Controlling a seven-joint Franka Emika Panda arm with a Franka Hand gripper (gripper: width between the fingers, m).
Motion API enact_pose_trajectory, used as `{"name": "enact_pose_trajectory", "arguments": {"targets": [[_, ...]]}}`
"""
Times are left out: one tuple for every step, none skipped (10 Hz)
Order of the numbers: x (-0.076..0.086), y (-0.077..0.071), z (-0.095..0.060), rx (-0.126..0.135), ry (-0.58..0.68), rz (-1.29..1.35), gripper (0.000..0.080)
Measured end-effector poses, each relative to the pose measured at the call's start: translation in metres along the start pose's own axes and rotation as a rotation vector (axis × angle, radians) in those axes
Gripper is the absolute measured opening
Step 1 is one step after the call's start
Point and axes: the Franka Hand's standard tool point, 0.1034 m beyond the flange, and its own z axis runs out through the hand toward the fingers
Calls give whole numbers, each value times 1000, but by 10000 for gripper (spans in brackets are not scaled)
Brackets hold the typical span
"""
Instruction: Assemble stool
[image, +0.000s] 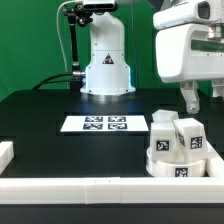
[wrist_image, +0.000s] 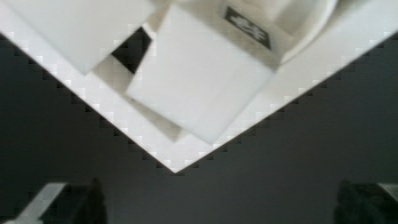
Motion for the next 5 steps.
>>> {"name": "enact_pose_trajectory", "arguments": {"targets": [[-1, -1, 2, -7, -10, -106, 649], [-1, -2, 4, -16, -28, -260, 649], [0, -2, 6, -23, -42, -383, 649], [1, -2, 8, -21, -61, -459, 649], [1, -2, 10, -19, -78, -551, 649]]}}
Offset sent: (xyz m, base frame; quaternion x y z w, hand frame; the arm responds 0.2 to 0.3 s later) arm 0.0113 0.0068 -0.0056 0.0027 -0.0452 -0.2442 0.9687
